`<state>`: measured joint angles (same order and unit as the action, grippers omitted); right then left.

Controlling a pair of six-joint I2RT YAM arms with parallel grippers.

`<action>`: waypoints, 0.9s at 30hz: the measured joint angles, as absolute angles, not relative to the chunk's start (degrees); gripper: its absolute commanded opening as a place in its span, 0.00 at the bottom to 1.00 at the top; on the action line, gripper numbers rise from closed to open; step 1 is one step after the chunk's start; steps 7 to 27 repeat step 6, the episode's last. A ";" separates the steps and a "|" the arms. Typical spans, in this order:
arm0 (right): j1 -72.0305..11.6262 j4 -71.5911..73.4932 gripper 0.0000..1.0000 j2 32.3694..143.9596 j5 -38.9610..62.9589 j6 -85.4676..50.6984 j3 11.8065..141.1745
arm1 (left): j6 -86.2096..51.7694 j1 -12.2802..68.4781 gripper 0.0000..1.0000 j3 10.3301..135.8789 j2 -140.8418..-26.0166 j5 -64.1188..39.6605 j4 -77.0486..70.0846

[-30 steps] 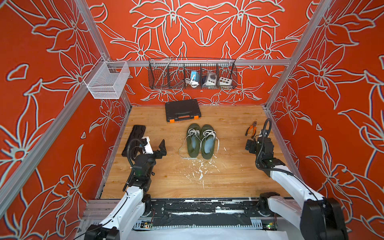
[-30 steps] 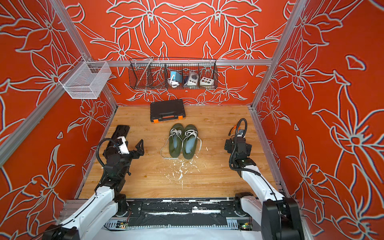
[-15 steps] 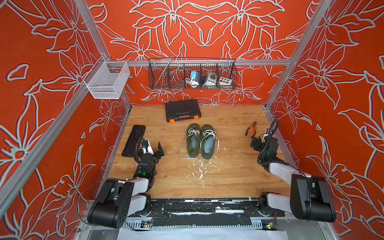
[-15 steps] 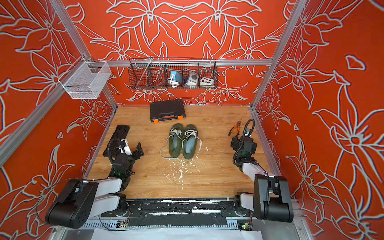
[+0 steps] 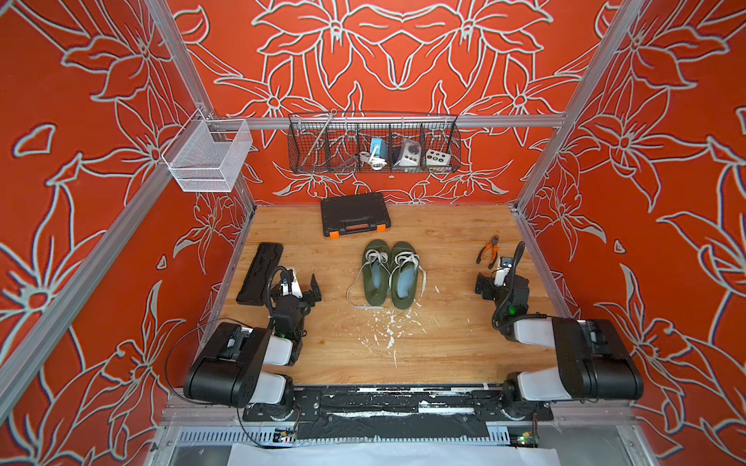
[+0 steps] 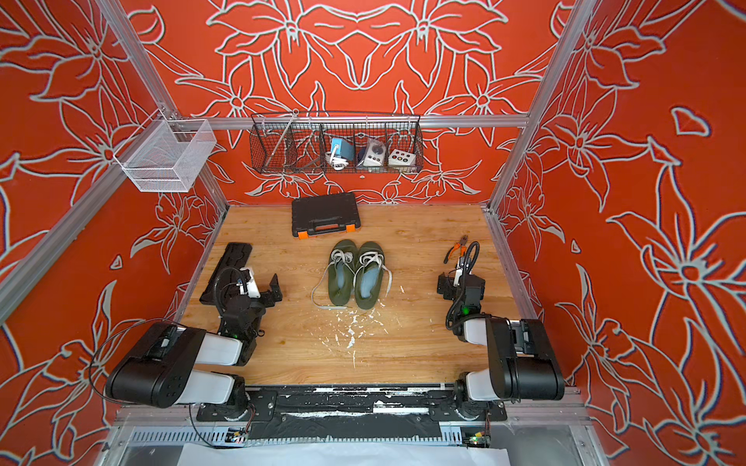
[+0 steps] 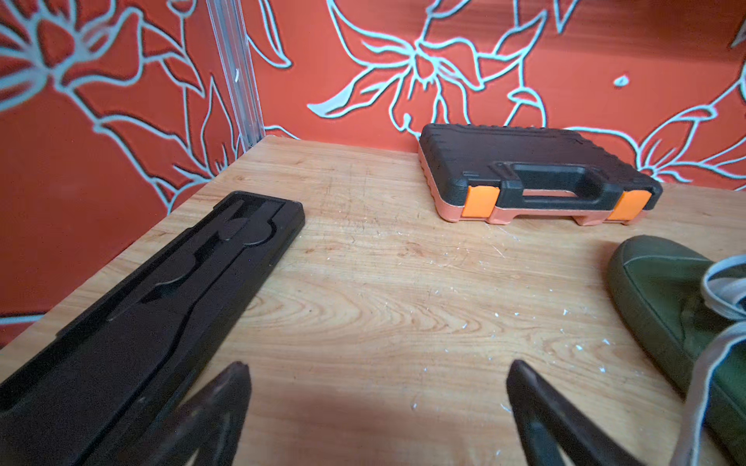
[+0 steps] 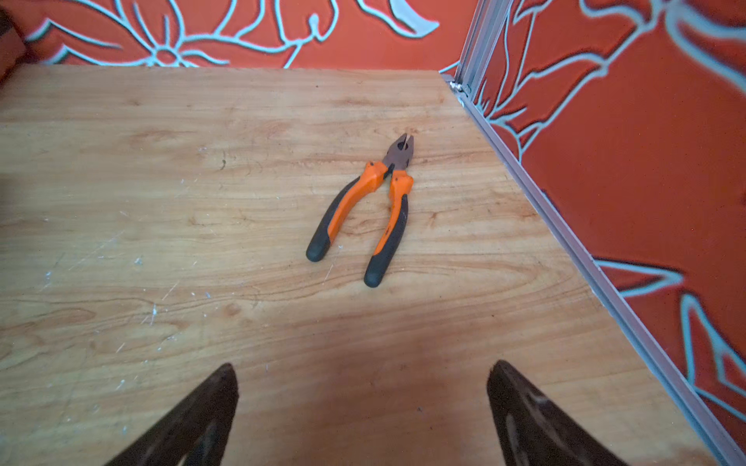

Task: Insert the insole into the shoe
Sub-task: Reset both arms

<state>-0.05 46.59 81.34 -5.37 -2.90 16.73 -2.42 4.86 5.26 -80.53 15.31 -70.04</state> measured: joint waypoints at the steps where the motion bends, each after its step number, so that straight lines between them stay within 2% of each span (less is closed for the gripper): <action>1: -0.05 47.13 0.98 81.38 -5.37 -2.76 16.73 | -2.35 4.86 0.98 5.26 -80.53 15.31 -70.04; 27: -0.27 47.57 0.98 81.30 -5.37 -2.28 16.75 | -2.33 4.86 0.98 5.37 -80.55 15.20 -69.93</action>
